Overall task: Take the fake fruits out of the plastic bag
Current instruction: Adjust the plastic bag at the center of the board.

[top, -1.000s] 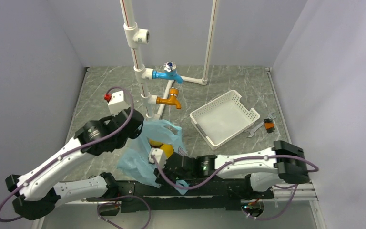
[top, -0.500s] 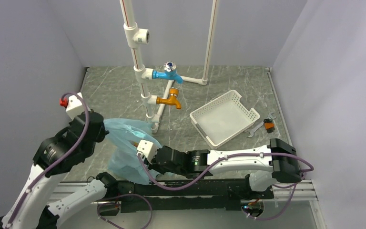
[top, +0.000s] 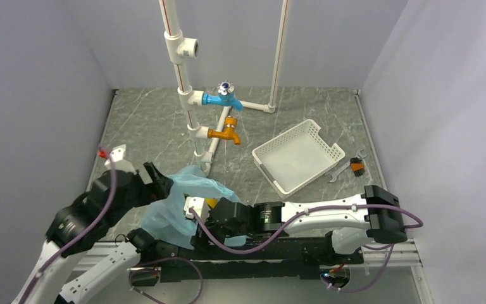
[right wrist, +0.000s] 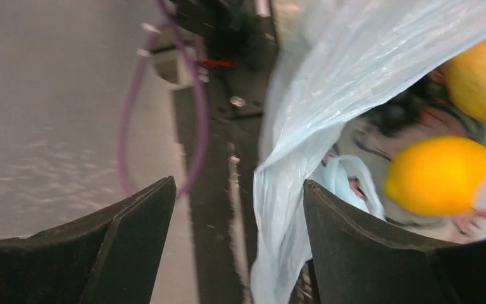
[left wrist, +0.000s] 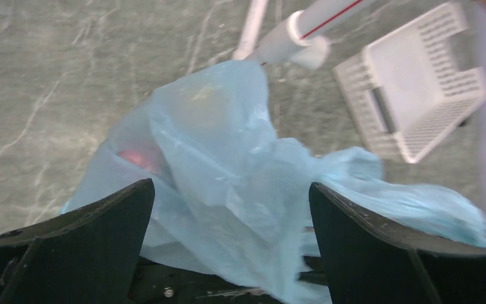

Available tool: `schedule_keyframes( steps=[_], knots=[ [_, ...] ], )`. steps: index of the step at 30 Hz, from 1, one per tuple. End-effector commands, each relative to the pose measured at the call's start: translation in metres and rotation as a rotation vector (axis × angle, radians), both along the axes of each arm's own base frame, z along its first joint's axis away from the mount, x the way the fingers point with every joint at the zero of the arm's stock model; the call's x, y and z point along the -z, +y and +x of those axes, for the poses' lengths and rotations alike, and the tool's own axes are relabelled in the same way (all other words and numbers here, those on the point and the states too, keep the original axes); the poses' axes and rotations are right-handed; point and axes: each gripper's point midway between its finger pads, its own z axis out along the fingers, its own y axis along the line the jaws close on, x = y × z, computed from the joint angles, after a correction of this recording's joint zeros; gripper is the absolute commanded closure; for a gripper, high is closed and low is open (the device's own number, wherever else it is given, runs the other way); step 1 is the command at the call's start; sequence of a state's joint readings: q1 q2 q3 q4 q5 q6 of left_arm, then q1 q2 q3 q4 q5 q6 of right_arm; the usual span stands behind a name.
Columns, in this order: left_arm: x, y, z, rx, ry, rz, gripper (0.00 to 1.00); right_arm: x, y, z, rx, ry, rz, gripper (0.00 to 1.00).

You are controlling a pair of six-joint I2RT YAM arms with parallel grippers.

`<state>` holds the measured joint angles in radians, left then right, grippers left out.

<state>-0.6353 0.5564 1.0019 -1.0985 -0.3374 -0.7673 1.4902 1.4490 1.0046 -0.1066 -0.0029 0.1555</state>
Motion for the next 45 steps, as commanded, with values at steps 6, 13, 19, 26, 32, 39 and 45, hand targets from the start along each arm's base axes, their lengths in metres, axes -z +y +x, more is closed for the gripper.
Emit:
schedule_keyframes(
  steps=[6,13,19,26,32,39,45],
  knots=[
    [-0.009,-0.008,-0.045,0.133,0.038,-0.130,0.00,-0.082,0.072,-0.079,-0.297,0.378,0.318,0.18],
    [0.026,-0.025,-0.060,0.228,0.127,-0.174,0.01,-0.093,0.068,-0.064,-0.250,0.350,0.361,0.09],
    [0.035,-0.024,-0.066,0.247,0.120,-0.178,0.01,-0.083,0.054,-0.053,-0.203,0.366,0.365,0.06],
    [0.025,-0.032,-0.069,0.330,0.038,-0.214,0.01,-0.072,0.030,-0.021,-0.044,0.308,0.323,0.07],
    [0.018,-0.029,-0.073,0.374,-0.002,-0.184,0.01,-0.045,-0.004,0.034,0.167,0.292,0.281,0.15],
    [0.033,-0.042,-0.066,0.412,0.097,-0.144,0.01,-0.035,-0.011,0.061,0.271,0.312,0.276,0.43],
    [0.041,-0.033,-0.051,0.327,0.143,-0.065,0.06,0.002,0.006,0.042,0.239,0.308,0.208,0.45]
  ],
)
